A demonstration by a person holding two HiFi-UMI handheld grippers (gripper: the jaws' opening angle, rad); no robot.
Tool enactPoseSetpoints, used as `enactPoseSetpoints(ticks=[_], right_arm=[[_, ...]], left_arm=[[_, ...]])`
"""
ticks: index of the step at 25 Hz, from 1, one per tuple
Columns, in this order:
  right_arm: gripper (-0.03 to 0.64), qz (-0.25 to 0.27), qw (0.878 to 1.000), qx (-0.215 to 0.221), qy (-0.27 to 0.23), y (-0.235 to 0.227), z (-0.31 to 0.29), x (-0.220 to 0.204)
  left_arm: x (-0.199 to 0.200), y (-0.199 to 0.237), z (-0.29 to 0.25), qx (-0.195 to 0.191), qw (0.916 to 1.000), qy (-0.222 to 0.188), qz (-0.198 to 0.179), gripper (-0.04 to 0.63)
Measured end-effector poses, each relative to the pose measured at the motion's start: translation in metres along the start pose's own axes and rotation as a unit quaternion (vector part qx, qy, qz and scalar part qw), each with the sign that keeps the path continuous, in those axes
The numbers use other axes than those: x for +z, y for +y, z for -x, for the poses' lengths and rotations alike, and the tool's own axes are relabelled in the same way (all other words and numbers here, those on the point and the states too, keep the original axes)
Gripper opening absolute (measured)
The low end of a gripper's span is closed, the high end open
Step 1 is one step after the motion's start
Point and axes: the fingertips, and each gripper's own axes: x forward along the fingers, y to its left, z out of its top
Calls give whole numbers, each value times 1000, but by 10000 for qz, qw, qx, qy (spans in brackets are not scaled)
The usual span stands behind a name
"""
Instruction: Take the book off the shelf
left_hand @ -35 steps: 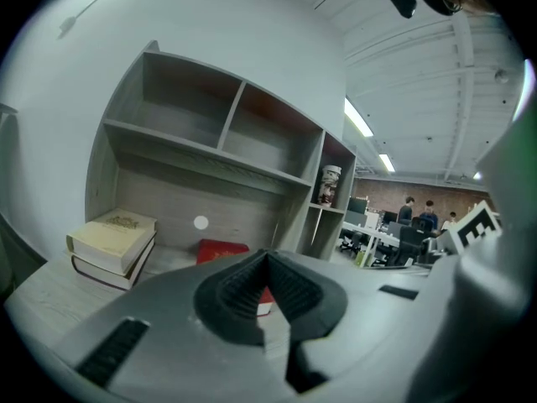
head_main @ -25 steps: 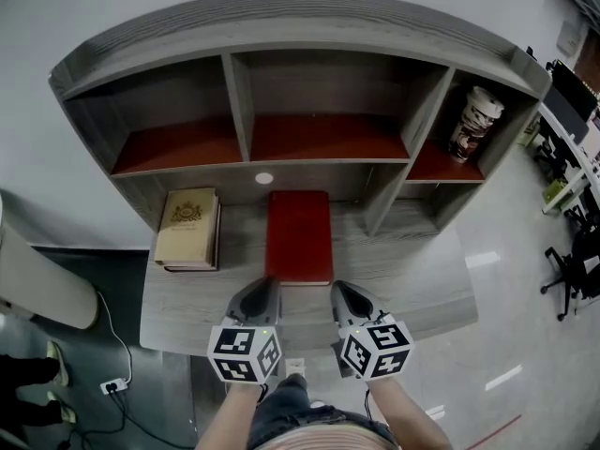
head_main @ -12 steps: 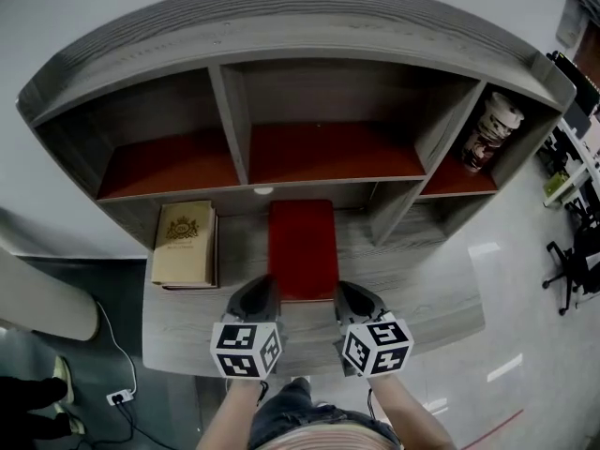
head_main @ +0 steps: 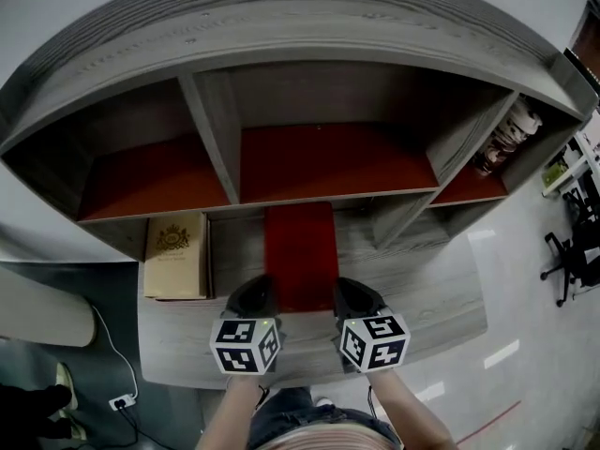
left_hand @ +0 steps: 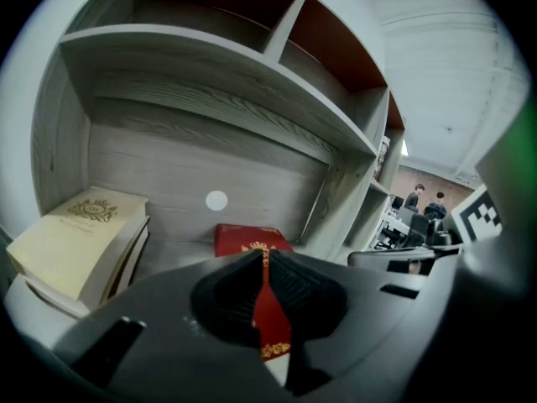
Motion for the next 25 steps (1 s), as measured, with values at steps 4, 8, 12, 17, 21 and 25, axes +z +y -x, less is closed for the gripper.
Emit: enactPoseSetpoints(ticks=[4, 8, 12, 17, 21, 25], right_arm=[[17, -70, 9999, -9, 97, -2, -12, 0], [97, -130, 9994, -25, 306, -7, -24, -5], [139, -202, 9982, -146, 552, -17, -33, -14], [221, -401, 9951, -208, 877, -26, -48, -25], [264, -487, 9922, -233, 1121, -30, -57, -35], [290, -591, 9891, -237, 1326, -34, -65, -43]], left_arm=[[-5, 7, -14, -1, 9999, 138, 101, 18], [-9, 12, -26, -16, 9995, 285, 155, 53], [-13, 16, -38, -27, 9987, 484, 185, 91], [-23, 21, -52, -96, 9958, 791, 461, 136], [-30, 26, -60, -66, 9927, 1013, 644, 175], [-42, 31, -70, -56, 9893, 1223, 790, 208]])
